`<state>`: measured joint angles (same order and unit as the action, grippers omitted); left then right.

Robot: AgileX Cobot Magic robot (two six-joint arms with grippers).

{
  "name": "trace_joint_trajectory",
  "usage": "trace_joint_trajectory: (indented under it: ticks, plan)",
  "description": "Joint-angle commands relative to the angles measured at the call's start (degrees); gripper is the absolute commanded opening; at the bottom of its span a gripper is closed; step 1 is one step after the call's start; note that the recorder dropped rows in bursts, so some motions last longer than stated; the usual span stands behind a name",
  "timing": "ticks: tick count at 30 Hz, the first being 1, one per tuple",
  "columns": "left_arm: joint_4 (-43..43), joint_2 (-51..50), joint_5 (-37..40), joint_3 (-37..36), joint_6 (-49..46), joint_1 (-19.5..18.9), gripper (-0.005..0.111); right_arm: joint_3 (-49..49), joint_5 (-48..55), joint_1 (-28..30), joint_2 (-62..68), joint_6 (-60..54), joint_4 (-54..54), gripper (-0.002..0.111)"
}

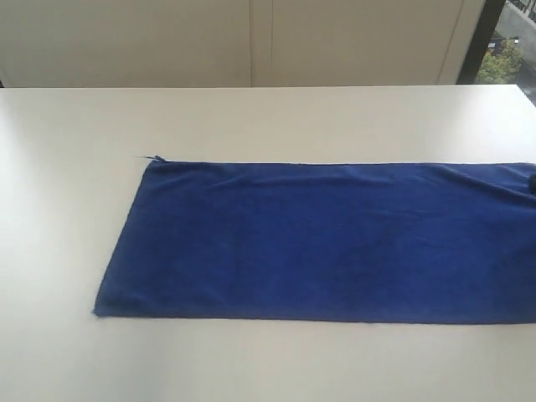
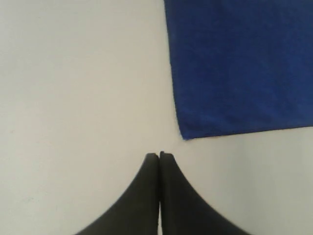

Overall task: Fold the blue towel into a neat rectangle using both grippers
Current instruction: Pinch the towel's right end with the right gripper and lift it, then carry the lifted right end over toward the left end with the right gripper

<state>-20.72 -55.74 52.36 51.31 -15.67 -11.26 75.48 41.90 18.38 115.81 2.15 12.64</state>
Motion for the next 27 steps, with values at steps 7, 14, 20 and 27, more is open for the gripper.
trace_joint_trajectory:
  ticks: [7, 14, 20, 27]
  plan:
    - [-0.71, 0.40, 0.82, 0.31, -0.19, -0.21, 0.000, 0.49, -4.13, 5.03, -0.92, 0.31, -3.78, 0.000]
    - [-0.71, 0.40, 0.82, 0.31, -0.19, -0.21, 0.000, 2.34, -1.18, 0.94, -7.96, -3.63, -13.31, 0.000]
    - [-0.71, 0.40, 0.82, 0.31, -0.19, -0.21, 0.000, 4.47, 3.63, -7.16, -16.53, -3.42, -16.07, 0.000]
    - [-0.71, 0.40, 0.82, 0.31, -0.19, -0.21, 0.000, 7.17, 8.01, -19.71, -22.22, -3.42, -16.89, 0.000]
